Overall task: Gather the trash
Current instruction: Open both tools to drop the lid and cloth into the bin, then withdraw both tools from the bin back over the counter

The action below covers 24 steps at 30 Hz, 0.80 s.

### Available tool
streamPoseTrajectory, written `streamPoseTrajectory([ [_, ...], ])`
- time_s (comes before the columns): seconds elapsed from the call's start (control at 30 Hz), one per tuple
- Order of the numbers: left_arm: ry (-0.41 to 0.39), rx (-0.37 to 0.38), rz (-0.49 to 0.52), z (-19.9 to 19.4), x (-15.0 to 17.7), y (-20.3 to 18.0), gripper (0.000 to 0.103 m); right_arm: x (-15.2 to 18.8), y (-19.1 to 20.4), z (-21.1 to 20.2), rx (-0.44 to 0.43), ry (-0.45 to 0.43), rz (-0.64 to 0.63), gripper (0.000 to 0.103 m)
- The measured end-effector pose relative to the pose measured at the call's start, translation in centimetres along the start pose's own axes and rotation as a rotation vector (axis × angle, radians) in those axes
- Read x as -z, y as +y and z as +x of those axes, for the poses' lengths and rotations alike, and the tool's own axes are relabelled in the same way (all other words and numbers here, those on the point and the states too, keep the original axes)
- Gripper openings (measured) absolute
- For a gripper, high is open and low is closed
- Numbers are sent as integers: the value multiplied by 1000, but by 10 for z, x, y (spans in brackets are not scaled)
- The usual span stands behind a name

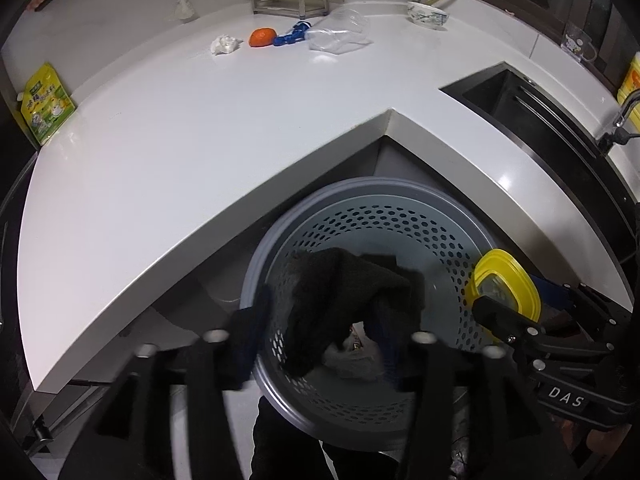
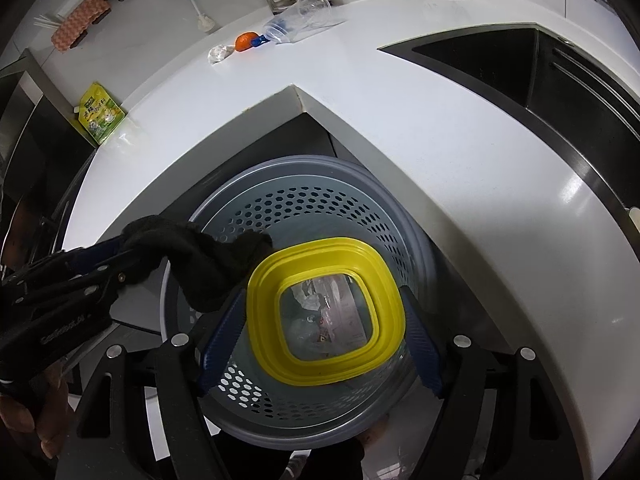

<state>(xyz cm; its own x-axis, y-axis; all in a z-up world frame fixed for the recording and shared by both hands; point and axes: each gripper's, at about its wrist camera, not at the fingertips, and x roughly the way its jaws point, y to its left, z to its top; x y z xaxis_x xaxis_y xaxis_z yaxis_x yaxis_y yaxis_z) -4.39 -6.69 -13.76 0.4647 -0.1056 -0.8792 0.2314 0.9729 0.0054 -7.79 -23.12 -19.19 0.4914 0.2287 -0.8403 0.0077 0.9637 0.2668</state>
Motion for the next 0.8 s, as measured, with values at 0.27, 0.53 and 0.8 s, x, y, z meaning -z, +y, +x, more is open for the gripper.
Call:
streamPoseTrajectory([
  [0.27,-22,-17,-16,-7,-3,7,70,-6,-1,-1,5,3,-6,75],
  [0.53,-23,-20,-28,-10,-7,12,70,-7,-2,-1,1,9,-1,75],
  [0.8,-57,-19,-34,-23,-18,19,70,-13,6,-8,-6,-1,-2,75],
])
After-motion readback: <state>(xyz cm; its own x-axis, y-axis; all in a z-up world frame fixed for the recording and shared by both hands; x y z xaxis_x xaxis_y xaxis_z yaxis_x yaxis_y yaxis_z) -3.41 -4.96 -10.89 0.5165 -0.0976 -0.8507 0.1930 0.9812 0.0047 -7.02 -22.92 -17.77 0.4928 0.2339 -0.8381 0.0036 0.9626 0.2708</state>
